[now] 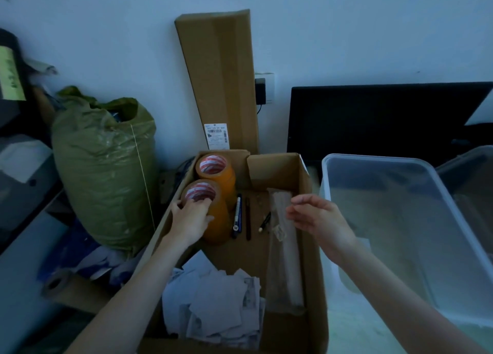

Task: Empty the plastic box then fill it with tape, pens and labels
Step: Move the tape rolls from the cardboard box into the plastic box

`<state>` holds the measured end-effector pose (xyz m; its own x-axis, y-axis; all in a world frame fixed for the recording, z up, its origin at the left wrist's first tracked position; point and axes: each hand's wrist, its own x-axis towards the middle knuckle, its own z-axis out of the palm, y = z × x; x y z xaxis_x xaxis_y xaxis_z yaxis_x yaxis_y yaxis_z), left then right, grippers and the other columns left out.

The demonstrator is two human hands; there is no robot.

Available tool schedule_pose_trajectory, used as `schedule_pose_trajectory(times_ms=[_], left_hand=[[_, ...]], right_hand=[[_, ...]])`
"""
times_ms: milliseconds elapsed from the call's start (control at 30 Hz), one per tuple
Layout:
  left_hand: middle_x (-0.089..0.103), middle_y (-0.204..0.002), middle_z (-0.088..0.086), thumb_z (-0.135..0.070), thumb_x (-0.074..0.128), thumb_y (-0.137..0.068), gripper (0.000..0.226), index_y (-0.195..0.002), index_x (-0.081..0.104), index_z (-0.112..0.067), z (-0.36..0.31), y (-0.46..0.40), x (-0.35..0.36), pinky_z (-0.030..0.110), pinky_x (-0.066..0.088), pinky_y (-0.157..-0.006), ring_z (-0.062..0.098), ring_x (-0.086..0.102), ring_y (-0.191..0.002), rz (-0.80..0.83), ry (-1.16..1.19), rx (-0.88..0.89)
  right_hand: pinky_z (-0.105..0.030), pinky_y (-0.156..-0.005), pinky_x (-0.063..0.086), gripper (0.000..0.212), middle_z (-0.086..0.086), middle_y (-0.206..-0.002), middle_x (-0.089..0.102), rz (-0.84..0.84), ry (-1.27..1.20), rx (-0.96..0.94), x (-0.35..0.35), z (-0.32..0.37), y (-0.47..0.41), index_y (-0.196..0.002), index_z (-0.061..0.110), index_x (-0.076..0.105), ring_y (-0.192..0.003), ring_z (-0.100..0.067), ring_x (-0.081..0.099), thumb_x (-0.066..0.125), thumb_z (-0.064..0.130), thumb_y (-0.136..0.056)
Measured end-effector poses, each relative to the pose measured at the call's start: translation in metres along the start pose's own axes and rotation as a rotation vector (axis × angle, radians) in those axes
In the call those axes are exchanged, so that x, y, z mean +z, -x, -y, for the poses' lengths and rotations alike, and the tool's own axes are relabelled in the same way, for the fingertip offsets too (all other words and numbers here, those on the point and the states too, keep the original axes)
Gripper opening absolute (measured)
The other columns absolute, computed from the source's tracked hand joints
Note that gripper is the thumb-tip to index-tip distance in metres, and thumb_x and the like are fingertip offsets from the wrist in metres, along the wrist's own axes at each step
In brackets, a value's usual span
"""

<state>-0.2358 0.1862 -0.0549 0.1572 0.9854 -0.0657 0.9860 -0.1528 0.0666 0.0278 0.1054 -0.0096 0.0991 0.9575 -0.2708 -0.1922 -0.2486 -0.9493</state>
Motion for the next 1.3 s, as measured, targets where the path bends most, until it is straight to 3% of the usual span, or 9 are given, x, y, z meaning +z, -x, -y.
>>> schedule_pose_trajectory(times_ms=[167,300,467,633,833,933,1033,1167,1300], left_hand=[[0.056,-0.131,-0.002,-0.028,0.056,-0.093,0.032,-0.125,0.052,-0.025,0.008,0.012,-0.02,0.045,0.028,-0.11,0.016,0.046,-0.127,-0.046,0.124,0.107],[0.06,-0.122,-0.007,-0.032,0.057,-0.092,0.026,-0.117,0.058,-0.024,-0.001,0.032,-0.049,0.039,0.031,-0.107,0.011,0.048,-0.122,-0.117,0.082,0.376],[0.067,-0.099,-0.009,-0.028,0.074,-0.078,0.024,-0.1,0.066,-0.023,-0.029,0.054,-0.059,0.038,0.041,-0.097,0.01,0.061,-0.103,-0.231,-0.025,0.758],[0.065,-0.106,-0.006,-0.028,0.075,-0.076,0.031,-0.104,0.064,-0.022,-0.051,0.062,-0.038,0.031,0.042,-0.097,0.01,0.06,-0.106,-0.236,-0.008,0.926],[0.045,-0.141,0.001,-0.026,0.06,-0.087,0.048,-0.132,0.047,-0.018,-0.044,0.051,-0.013,0.027,0.027,-0.109,0.012,0.043,-0.129,-0.301,0.205,0.69],[0.043,-0.143,0.001,-0.029,0.062,-0.089,0.054,-0.138,0.042,-0.018,-0.031,0.03,0.005,0.028,0.029,-0.108,0.015,0.042,-0.132,-0.277,0.177,0.363],[0.039,-0.146,0.005,-0.037,0.059,-0.09,0.061,-0.143,0.034,-0.017,-0.015,0.011,0.023,0.037,0.029,-0.112,0.02,0.037,-0.136,-0.13,0.098,0.042],[0.052,-0.136,0.004,-0.03,0.054,-0.094,0.047,-0.137,0.04,-0.016,-0.011,0.002,0.034,0.037,0.023,-0.114,0.019,0.045,-0.129,-0.035,-0.027,0.031],[0.06,-0.125,0.003,-0.02,0.055,-0.093,0.04,-0.132,0.044,-0.015,-0.018,0.0,0.027,0.038,0.032,-0.111,0.018,0.053,-0.121,-0.031,-0.009,-0.011]], right_hand=[[-0.039,-0.09,0.05,0.019,-0.012,-0.094,0.069,0.029,-0.025,0.071,0.0,-0.004,-0.005,-0.11,0.0,0.059,-0.088,-0.023,0.067,0.052,0.002,-0.093],[-0.039,-0.092,0.051,0.021,-0.017,-0.11,0.068,0.076,-0.109,0.136,0.003,-0.003,-0.008,-0.112,0.006,0.06,-0.097,-0.027,0.068,0.056,0.006,-0.092],[-0.038,-0.089,0.052,0.04,-0.015,-0.117,0.067,0.266,-0.075,0.202,0.017,-0.002,-0.006,-0.12,0.008,0.06,-0.106,-0.027,0.066,0.061,0.031,-0.088],[-0.043,-0.085,0.057,0.033,-0.024,-0.112,0.067,0.29,-0.059,0.192,0.011,-0.005,0.002,-0.121,0.006,0.059,-0.103,-0.039,0.065,0.061,0.018,-0.09],[-0.043,-0.077,0.06,0.025,-0.02,-0.103,0.069,0.101,-0.15,0.16,-0.001,-0.007,0.004,-0.117,0.007,0.058,-0.079,-0.029,0.072,0.056,0.01,-0.092],[-0.043,-0.074,0.06,0.029,-0.02,-0.107,0.068,0.026,-0.222,0.156,-0.008,-0.006,0.004,-0.12,0.004,0.056,-0.082,-0.03,0.072,0.058,0.008,-0.091],[-0.044,-0.073,0.06,0.03,-0.021,-0.104,0.067,-0.03,-0.269,0.148,-0.013,-0.005,0.004,-0.119,0.001,0.056,-0.083,-0.031,0.07,0.059,0.005,-0.09],[-0.041,-0.066,0.06,0.026,-0.019,-0.098,0.068,-0.058,-0.273,0.13,-0.018,-0.004,0.005,-0.115,-0.001,0.058,-0.083,-0.032,0.07,0.059,0.005,-0.09],[-0.04,-0.067,0.061,0.024,-0.018,-0.096,0.068,-0.082,-0.269,0.116,-0.025,-0.003,0.004,-0.114,-0.001,0.059,-0.085,-0.032,0.069,0.057,0.004,-0.091]])
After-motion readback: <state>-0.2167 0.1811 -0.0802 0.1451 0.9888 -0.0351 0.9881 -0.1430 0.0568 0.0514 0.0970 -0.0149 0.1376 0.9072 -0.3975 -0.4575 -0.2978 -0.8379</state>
